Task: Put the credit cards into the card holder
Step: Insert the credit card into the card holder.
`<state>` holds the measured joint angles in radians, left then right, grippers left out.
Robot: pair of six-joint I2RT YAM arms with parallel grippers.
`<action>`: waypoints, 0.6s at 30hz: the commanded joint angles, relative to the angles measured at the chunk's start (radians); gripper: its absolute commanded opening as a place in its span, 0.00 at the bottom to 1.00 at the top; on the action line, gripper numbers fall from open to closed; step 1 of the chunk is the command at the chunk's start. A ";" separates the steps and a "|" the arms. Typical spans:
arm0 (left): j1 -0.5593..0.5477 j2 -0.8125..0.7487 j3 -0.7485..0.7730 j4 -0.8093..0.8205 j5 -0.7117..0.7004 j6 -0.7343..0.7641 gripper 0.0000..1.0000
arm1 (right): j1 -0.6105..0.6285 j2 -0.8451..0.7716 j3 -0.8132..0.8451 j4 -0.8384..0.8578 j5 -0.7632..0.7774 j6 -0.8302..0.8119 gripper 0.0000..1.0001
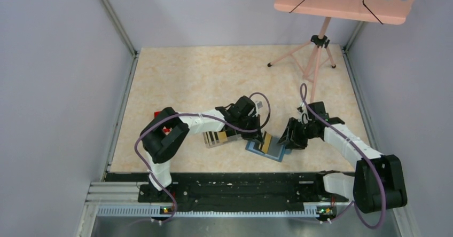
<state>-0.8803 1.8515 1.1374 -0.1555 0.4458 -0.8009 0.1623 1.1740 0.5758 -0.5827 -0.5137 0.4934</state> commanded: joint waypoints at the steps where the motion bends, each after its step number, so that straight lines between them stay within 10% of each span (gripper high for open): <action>1: 0.000 0.026 0.037 0.034 0.006 0.042 0.00 | -0.008 0.026 -0.003 -0.004 0.056 0.037 0.48; 18: -0.003 0.102 0.050 0.073 0.082 0.009 0.00 | -0.022 0.132 -0.068 0.123 0.072 0.101 0.48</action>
<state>-0.8799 1.9240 1.1496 -0.1184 0.4938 -0.7853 0.1524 1.2594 0.5323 -0.5526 -0.4362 0.5797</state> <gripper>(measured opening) 0.012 0.484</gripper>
